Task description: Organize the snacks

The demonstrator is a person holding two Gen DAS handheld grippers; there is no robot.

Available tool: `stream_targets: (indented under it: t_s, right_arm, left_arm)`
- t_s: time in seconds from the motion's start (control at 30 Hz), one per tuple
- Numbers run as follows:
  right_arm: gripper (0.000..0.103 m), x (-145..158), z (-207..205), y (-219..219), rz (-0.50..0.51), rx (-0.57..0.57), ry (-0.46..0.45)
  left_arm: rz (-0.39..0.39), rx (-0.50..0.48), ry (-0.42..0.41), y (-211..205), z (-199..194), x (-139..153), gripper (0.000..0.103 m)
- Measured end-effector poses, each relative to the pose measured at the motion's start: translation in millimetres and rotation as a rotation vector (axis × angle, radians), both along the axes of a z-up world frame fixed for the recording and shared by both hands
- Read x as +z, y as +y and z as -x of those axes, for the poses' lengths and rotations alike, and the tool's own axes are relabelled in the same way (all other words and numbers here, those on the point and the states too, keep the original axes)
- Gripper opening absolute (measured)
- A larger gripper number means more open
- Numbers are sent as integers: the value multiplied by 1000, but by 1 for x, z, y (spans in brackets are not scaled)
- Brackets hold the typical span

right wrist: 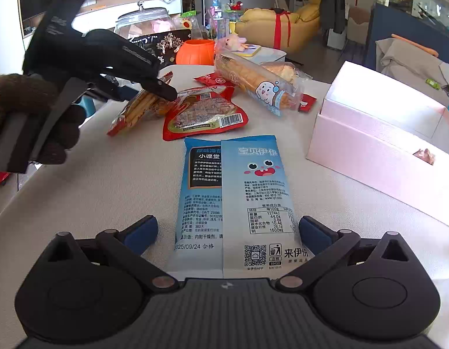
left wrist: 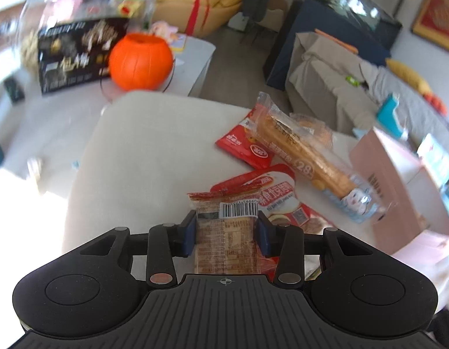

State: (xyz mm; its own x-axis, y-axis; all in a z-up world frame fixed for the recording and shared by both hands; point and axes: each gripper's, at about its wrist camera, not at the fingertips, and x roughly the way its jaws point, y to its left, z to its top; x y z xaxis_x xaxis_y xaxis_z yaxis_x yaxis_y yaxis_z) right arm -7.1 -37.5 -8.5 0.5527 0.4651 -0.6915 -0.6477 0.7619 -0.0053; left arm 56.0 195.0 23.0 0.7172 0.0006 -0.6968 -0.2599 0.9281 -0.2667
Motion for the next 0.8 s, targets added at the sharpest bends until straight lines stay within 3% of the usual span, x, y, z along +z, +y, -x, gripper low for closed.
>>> stream_targets:
  t_s: [0.1, 0.4, 0.53, 0.73, 0.8]
  right_arm:
    - [103, 0, 1, 0, 1, 1, 0]
    - [103, 4, -4, -1, 9, 34, 31]
    - [102, 12, -8, -3, -15, 37, 61]
    - [101, 29, -12, 1, -54, 1, 0]
    - [88, 34, -18, 10, -62, -3, -4]
  left_arm:
    - [-11, -76, 3, -9, 7, 0, 45]
    - [89, -326, 14, -44, 55, 0, 45]
    - [72, -301, 4, -41, 70, 3, 45]
    - [-11, -216, 17, -24, 81, 8, 45]
    - [-40, -183, 19, -18, 84, 8, 45]
